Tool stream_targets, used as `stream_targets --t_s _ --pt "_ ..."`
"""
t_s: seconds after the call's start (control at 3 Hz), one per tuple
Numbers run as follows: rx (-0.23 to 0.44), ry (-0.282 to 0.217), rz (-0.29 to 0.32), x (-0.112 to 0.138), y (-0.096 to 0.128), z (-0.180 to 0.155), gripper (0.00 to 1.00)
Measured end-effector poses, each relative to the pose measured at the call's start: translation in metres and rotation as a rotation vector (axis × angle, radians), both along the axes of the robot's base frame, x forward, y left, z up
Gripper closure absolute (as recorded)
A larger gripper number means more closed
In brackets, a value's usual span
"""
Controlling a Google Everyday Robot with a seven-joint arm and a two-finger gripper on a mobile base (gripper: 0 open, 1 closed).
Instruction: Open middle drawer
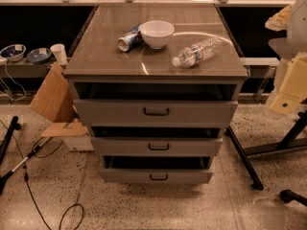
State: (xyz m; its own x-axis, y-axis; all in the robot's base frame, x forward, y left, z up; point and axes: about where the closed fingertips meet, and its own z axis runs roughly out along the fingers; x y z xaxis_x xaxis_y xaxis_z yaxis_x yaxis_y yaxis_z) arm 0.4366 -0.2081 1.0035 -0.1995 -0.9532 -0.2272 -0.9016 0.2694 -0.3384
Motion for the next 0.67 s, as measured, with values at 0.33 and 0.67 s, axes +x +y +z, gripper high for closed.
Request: stream_targets --t_s 0.33,0.67 --pt "0.0 0.0 0.0 0.0 0.0 0.0 0.0" --pt "-0.023 -0.008 0.012 0.0013 0.0029 -0.0018 0.0"
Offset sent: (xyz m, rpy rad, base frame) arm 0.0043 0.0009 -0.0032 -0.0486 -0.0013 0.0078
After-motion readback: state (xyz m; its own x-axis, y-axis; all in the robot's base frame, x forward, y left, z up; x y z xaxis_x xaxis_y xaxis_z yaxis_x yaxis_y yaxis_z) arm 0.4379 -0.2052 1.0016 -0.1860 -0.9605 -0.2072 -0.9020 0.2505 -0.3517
